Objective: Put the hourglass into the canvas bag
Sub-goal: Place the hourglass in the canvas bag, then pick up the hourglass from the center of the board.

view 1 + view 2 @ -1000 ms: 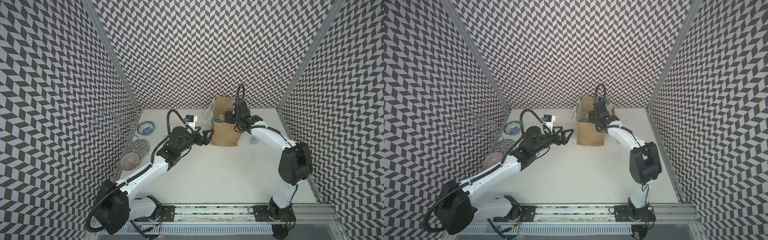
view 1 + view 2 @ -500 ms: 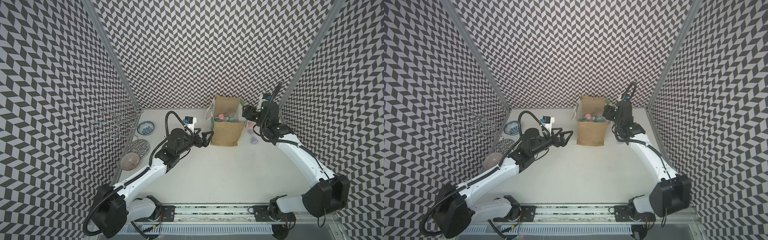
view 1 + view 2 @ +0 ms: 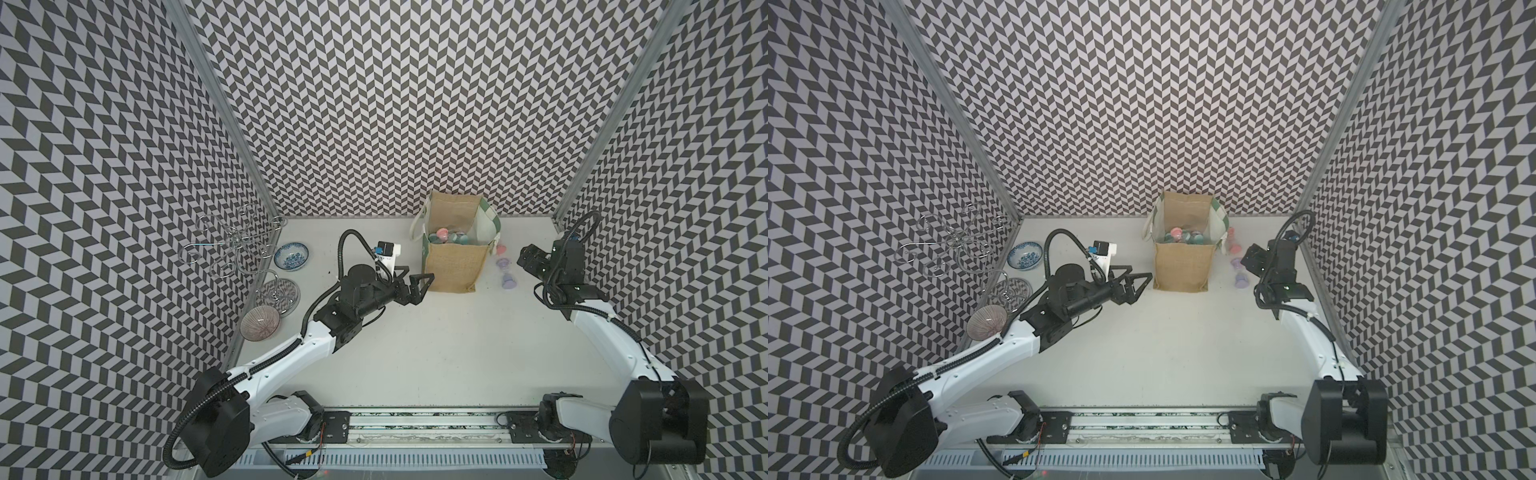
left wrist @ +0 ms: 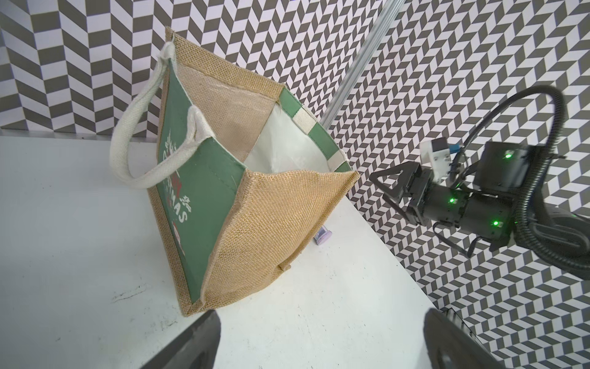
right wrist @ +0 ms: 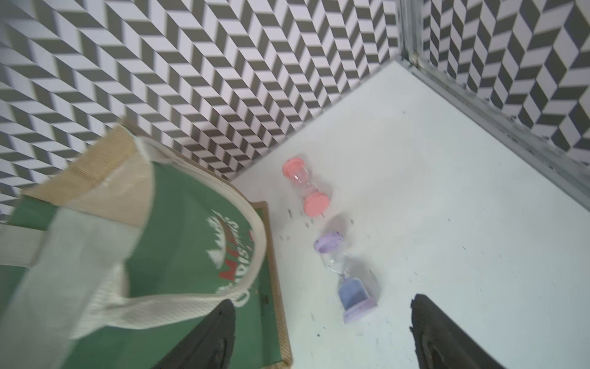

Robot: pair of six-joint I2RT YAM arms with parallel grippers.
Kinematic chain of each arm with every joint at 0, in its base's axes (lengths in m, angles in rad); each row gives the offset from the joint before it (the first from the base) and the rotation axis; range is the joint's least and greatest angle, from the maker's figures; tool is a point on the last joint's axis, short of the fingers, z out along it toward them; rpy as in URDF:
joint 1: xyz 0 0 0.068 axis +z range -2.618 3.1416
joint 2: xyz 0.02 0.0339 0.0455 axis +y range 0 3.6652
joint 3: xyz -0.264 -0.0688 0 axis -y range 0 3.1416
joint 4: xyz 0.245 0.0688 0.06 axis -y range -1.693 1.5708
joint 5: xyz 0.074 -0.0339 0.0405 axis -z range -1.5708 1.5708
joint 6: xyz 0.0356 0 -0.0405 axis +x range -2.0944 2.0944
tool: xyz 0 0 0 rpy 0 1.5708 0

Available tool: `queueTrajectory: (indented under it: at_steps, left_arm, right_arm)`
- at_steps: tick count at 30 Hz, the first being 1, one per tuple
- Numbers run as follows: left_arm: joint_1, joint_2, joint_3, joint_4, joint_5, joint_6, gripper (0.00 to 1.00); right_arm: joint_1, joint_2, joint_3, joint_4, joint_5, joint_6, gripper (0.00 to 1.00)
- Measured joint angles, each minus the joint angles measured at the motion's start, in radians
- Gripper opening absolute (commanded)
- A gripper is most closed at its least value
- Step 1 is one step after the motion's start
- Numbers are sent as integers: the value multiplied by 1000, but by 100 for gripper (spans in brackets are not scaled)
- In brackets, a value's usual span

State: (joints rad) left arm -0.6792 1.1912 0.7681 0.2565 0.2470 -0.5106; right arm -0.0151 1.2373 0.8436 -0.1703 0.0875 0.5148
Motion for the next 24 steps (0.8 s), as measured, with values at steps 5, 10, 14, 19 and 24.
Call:
queueTrajectory:
  at_steps: [5, 10, 14, 19, 24]
  left_arm:
    - [-29, 0, -13, 14, -10, -7, 99]
    - [-44, 19, -16, 34, -15, -10, 99]
    - [-55, 44, -16, 53, -19, -18, 99]
    - [-68, 77, -16, 66, -22, -23, 99]
    - [-69, 87, -16, 74, -24, -25, 99]
  right_arm:
    - [-26, 66, -66, 61, -41, -8, 85]
    - [-30, 213, -50, 93, -90, -40, 85]
    - [-34, 330, -14, 97, -137, -68, 85]
    - [-33, 421, 36, 98, -181, -95, 83]
    - [-21, 464, 54, 98, -190, -115, 80]
